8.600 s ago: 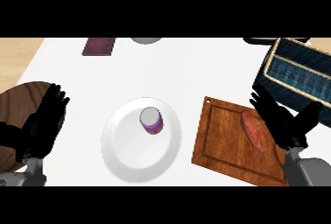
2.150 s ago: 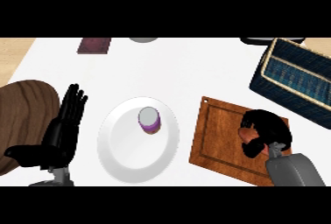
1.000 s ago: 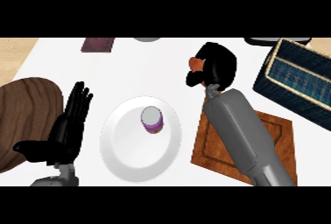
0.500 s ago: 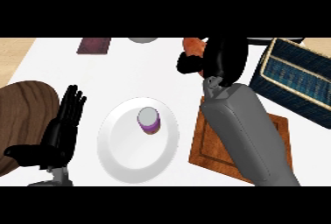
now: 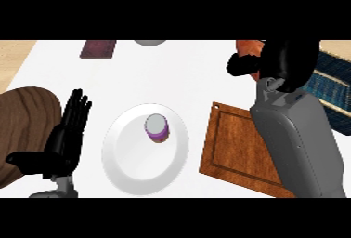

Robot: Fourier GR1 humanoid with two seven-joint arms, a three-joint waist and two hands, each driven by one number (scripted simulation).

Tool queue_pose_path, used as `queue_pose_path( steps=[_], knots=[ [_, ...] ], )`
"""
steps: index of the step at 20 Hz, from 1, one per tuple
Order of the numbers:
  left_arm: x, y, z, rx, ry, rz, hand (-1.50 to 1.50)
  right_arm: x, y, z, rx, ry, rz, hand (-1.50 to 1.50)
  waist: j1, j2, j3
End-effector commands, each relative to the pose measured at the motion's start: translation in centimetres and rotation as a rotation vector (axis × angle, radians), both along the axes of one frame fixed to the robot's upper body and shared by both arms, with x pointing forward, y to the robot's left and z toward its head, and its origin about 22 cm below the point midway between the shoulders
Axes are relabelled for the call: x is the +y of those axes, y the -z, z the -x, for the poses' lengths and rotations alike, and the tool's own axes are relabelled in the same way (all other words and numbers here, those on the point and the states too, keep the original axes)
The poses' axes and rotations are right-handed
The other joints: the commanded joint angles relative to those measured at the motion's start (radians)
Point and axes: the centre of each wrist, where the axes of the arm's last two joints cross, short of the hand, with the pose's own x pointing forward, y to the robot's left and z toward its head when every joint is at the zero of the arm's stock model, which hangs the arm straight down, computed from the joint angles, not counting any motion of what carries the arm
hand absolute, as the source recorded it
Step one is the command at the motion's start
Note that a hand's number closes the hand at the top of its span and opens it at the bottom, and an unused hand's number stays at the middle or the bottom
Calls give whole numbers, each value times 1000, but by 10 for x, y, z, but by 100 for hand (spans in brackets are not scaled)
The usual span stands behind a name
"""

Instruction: Pick the sweet potato from the cutting board and place it in the basket

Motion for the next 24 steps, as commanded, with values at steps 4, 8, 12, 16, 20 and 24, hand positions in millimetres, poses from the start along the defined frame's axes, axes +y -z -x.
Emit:
queue_pose_path(
  steps=[4, 8, 12, 16, 20, 24],
  knots=[
    [-13, 0, 3, -9, -1, 4, 0, -64, -3, 20, 63, 116, 11, 150, 1, 1, 1],
    [-13, 13, 5, -5, 8, 8, 0, -90, -4, 4, 56, 163, 0, 150, 10, 4, 0],
    [-34, 15, 15, -3, 7, 0, 0, -116, 13, 8, 53, 175, -3, 150, 10, 4, 0],
    [-12, -16, -27, -9, 4, 12, 0, -139, 10, 4, 75, 198, 31, 150, 7, 5, 0],
    [-8, 16, -16, 7, -10, 0, 0, -182, 35, 7, 124, 175, 28, 150, 5, 7, 0],
    [-20, -5, 12, -8, -12, -7, 0, -173, 56, 1, 194, 172, 54, 150, 14, 5, 1]
  ],
)
